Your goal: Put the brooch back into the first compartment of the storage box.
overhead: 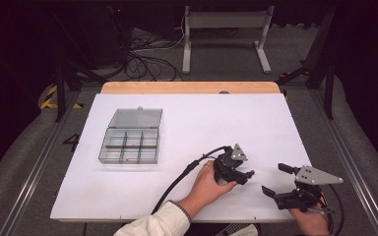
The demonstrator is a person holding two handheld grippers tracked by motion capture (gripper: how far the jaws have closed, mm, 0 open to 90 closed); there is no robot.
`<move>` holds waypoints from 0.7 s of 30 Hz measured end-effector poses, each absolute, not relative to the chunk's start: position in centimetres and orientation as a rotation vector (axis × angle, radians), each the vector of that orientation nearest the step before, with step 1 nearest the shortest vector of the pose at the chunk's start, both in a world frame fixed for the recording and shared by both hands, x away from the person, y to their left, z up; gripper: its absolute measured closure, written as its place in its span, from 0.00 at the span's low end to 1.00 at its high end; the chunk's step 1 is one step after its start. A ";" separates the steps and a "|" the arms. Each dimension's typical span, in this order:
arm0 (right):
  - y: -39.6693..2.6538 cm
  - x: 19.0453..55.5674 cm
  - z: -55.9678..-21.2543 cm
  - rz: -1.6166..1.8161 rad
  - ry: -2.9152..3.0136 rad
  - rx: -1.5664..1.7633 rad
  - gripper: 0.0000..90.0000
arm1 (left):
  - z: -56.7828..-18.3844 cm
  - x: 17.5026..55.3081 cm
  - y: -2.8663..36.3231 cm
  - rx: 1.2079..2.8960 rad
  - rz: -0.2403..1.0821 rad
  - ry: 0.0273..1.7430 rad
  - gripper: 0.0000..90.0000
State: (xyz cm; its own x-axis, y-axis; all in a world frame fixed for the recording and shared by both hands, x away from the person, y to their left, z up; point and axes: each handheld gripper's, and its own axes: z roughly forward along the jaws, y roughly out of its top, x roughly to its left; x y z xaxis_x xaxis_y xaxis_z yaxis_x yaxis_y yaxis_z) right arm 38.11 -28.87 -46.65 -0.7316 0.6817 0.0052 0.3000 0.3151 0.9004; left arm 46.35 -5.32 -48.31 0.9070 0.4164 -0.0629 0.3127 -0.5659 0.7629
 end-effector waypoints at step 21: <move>-28.8 38.2 -46.7 1.388 2.219 0.879 0.04 | -49.3 46.3 -7.7 2.272 0.167 0.469 0.63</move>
